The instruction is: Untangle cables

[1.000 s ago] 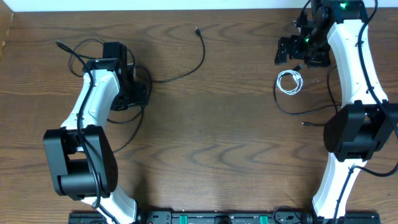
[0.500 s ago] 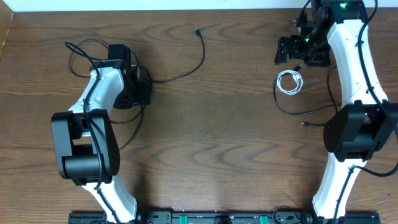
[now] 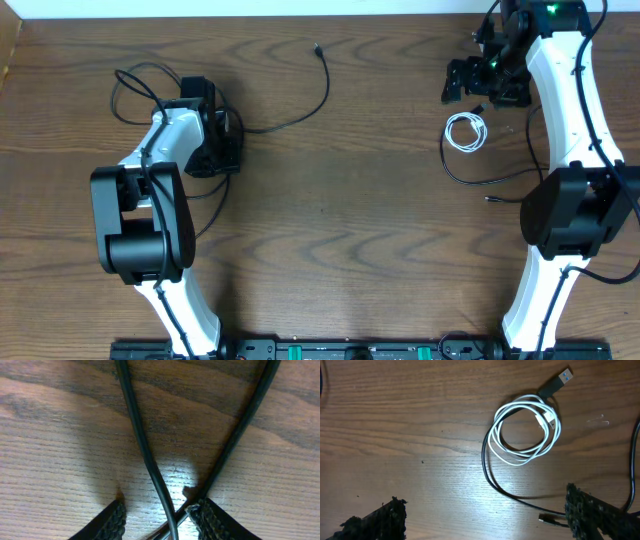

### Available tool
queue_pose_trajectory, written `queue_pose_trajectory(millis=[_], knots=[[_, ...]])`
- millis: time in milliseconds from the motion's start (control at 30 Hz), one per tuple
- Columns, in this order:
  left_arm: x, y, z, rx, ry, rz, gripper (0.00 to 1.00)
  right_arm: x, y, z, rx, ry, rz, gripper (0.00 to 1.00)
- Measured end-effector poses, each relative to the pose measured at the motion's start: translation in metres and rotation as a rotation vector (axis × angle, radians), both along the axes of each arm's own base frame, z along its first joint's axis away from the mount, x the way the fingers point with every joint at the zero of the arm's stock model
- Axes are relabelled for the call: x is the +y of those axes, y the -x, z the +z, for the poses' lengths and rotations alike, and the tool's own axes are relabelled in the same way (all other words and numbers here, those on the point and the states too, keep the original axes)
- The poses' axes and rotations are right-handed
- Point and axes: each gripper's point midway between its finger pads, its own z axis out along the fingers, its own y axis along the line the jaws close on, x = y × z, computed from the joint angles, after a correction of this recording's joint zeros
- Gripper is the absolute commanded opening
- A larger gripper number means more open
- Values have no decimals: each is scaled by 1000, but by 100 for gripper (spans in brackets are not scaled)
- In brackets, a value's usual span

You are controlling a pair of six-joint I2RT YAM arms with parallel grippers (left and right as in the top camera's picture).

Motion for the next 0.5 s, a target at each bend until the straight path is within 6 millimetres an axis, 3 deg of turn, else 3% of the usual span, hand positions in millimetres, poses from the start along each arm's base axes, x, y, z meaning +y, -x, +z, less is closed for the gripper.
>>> queue_pose_trajectory(millis=[300,467,500], knots=[[2,0,0,1,-17,1,32,0,-1,0,-3,0,0,99],[4,-4,0,-15,-26,3,8,0,-2,0,-7,0,0,99],[5,-6,0,-22,-30,7,8,0,-2,0,-6,0,0,99]])
